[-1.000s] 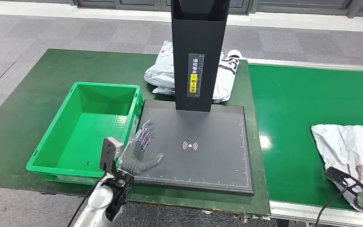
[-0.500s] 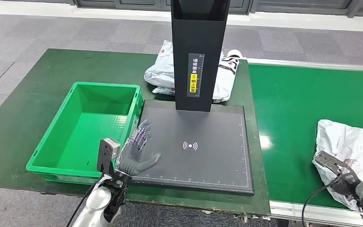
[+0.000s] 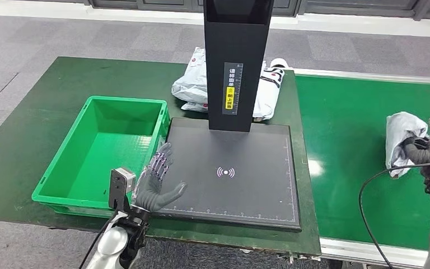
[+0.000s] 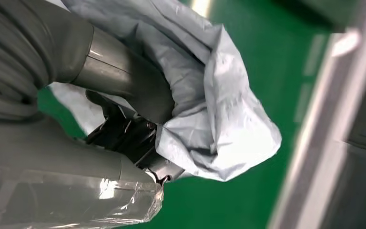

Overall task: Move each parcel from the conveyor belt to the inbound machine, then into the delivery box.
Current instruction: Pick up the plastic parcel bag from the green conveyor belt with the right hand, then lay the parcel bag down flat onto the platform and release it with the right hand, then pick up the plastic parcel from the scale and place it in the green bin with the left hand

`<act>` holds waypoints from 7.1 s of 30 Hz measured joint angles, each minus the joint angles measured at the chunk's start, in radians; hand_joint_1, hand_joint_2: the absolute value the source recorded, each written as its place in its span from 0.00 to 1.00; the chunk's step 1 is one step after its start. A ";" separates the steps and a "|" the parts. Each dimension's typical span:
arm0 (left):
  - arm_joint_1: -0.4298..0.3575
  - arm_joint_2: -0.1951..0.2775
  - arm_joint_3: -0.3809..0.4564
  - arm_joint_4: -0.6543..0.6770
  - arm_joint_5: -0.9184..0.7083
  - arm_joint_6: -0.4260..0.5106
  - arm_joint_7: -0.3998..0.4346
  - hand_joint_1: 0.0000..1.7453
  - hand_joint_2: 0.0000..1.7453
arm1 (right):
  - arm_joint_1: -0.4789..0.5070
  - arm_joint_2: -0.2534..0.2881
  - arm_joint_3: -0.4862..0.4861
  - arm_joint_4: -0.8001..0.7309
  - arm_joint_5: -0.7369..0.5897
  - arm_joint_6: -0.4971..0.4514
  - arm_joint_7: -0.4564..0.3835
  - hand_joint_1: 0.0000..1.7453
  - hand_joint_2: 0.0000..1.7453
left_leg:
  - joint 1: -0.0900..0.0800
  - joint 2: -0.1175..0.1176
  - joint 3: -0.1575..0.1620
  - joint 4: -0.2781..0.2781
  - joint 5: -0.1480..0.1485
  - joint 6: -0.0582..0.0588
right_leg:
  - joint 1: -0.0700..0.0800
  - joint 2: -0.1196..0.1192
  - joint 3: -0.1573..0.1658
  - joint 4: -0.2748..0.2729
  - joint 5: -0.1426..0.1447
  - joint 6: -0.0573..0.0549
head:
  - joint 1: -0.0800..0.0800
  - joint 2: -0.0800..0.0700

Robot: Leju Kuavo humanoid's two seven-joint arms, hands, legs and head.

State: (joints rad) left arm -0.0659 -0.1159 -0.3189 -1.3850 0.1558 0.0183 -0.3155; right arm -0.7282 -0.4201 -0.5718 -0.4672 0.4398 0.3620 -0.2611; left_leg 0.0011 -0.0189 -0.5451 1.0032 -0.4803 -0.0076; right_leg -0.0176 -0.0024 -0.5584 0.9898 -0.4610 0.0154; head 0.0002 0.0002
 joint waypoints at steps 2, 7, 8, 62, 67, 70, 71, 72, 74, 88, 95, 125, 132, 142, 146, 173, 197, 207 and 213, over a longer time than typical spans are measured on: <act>0.000 -0.001 0.000 -0.002 -0.002 0.000 0.001 0.00 1.00 | 0.009 0.017 0.000 -0.046 -0.039 -0.008 0.009 1.00 1.00 | 0.000 0.000 0.000 0.000 0.000 0.000 | 0.000 0.000 0.000 0.000 0.000 0.000 | 0.000 0.000; 0.004 -0.007 0.000 -0.008 -0.017 -0.002 0.013 0.00 1.00 | 0.044 0.073 0.025 -0.193 -0.255 -0.091 0.061 1.00 1.00 | 0.000 0.000 -0.001 0.000 0.000 0.000 | 0.000 0.000 0.000 0.000 0.000 0.000 | 0.000 0.000; 0.004 -0.008 0.000 -0.008 -0.019 -0.003 0.015 0.00 1.00 | 0.054 0.084 0.047 -0.233 -0.298 -0.110 0.078 1.00 1.00 | 0.000 0.000 -0.001 0.000 0.000 0.000 | 0.000 0.000 0.000 0.000 0.000 0.000 | 0.000 0.000; 0.029 -0.008 -0.027 -0.040 -0.075 -0.020 0.051 0.00 1.00 | 0.224 0.456 0.883 -0.599 -0.518 -0.175 0.101 0.00 1.00 | 0.001 0.004 -0.003 0.000 0.002 -0.002 | 0.001 0.004 -0.007 0.004 0.001 -0.002 | 0.000 0.000; 0.037 -0.004 -0.027 -0.047 -0.104 0.010 0.035 0.00 1.00 | 0.307 0.431 0.886 -0.779 -0.457 -0.184 0.069 0.00 1.00 | 0.001 0.004 -0.003 0.000 0.002 -0.002 | 0.001 0.005 -0.007 0.003 0.001 -0.002 | 0.000 0.000; 0.042 -0.002 -0.027 -0.053 -0.107 0.012 0.033 0.00 1.00 | 0.342 0.421 0.886 -0.858 -0.447 -0.190 0.068 0.00 1.00 | 0.001 0.004 -0.003 0.000 0.001 -0.003 | 0.001 0.005 -0.007 0.003 0.001 -0.002 | 0.000 0.000; 0.043 -0.001 -0.027 -0.054 -0.108 0.012 0.033 0.00 1.00 | 0.350 0.419 0.886 -0.877 -0.446 -0.191 0.067 0.00 1.00 | 0.001 0.004 -0.003 0.000 0.001 -0.003 | 0.001 0.005 -0.007 0.003 0.001 -0.002 | 0.000 0.000; 0.045 -0.001 -0.027 -0.056 -0.110 0.015 0.033 0.00 1.00 | 0.357 0.417 0.886 -0.893 -0.441 -0.194 0.064 0.00 1.00 | 0.001 0.004 -0.003 0.000 0.002 -0.003 | 0.001 0.005 -0.007 0.003 0.001 -0.002 | 0.000 0.000; 0.049 0.000 -0.025 -0.061 -0.123 0.027 0.029 0.00 1.00 | 0.386 0.412 0.886 -0.939 -0.411 -0.226 0.042 0.00 1.00 | 0.001 0.004 -0.003 0.000 0.002 -0.003 | 0.001 0.005 -0.007 0.003 0.001 -0.002 | 0.000 0.000; 0.077 -0.003 0.015 -0.118 -0.204 0.073 0.017 0.00 1.00 | 0.675 0.390 0.877 -1.282 -0.278 -0.383 -0.019 0.00 1.00 | 0.001 0.006 -0.004 0.000 0.001 -0.003 | 0.001 0.006 -0.008 0.003 0.001 -0.003 | 0.000 0.000; 0.074 -0.010 0.019 -0.126 -0.416 0.182 0.036 0.00 1.00 | 0.815 0.404 0.841 -1.299 -0.304 -0.376 0.017 0.00 1.00 | 0.002 0.004 -0.003 0.000 0.001 -0.003 | 0.001 0.004 -0.008 0.003 0.001 -0.003 | 0.000 0.000; -0.552 -0.022 -0.265 0.654 -1.482 0.201 0.274 0.00 1.00 | 0.862 0.508 0.783 -1.212 -0.278 -0.164 0.006 0.00 1.00 | 0.002 0.007 -0.005 0.000 0.005 -0.004 | 0.001 0.007 -0.010 0.004 0.006 -0.004 | 0.000 0.000; -0.583 -0.024 -0.279 0.720 -1.481 0.200 0.274 0.00 1.00 | 0.861 0.508 0.783 -1.206 -0.276 -0.164 0.005 0.00 1.00 | 0.002 0.007 -0.005 0.000 0.005 -0.004 | 0.001 0.007 -0.010 0.004 0.006 -0.004 | 0.000 0.000; -0.589 -0.026 -0.281 0.744 -1.480 0.200 0.274 0.00 1.00 | 0.861 0.508 0.783 -1.205 -0.276 -0.164 0.005 0.00 1.00 | 0.002 0.007 -0.005 0.000 0.005 -0.004 | 0.001 0.007 -0.010 0.004 0.006 -0.004 | 0.000 0.000; -0.590 -0.027 -0.281 0.748 -1.480 0.200 0.274 0.00 1.00 | 0.861 0.508 0.783 -1.204 -0.276 -0.164 0.005 0.00 1.00 | 0.002 0.007 -0.005 0.000 0.005 -0.004 | 0.001 0.007 -0.010 0.004 0.006 -0.004 | 0.000 0.000; -0.661 -0.035 -0.307 0.914 -1.495 0.291 0.427 1.00 1.00 | 0.819 0.519 0.803 -1.166 -0.277 -0.164 0.011 0.00 1.00 | 0.002 0.007 -0.005 0.000 0.005 -0.004 | 0.001 0.007 -0.010 0.004 0.006 -0.004 | 0.000 0.000; -0.622 0.035 -0.143 0.598 -1.497 0.558 0.485 1.00 1.00 | 0.835 0.524 0.793 -1.154 -0.276 -0.265 0.024 0.00 1.00 | 0.002 0.007 -0.005 0.000 0.005 -0.004 | 0.001 0.007 -0.011 0.004 0.006 -0.004 | 0.000 0.000; -0.565 0.080 -0.057 0.335 -1.498 0.547 0.473 1.00 1.00 | 0.847 0.524 0.775 -1.166 -0.272 -0.277 0.025 0.00 1.00 | 0.002 0.007 -0.006 0.000 0.005 -0.004 | 0.001 0.007 -0.011 0.004 0.006 -0.004 | 0.000 0.000; -0.549 0.091 -0.038 0.262 -1.502 0.559 0.467 1.00 1.00 | 0.850 0.527 0.768 -1.172 -0.262 -0.286 0.026 0.00 1.00 | 0.002 0.007 -0.006 0.000 0.005 -0.004 | 0.001 0.007 -0.011 0.004 0.006 -0.004 | 0.000 0.000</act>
State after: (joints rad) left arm -0.6149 -0.0247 -0.3567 -1.1232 -1.3462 0.5770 0.1511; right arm 0.1217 0.1073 0.1963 -1.6394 0.1774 0.0756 -0.2352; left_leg 0.0029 -0.0118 -0.5508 1.0033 -0.4748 -0.0120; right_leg -0.0162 0.0047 -0.5690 0.9940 -0.4549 0.0117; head 0.0004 0.0001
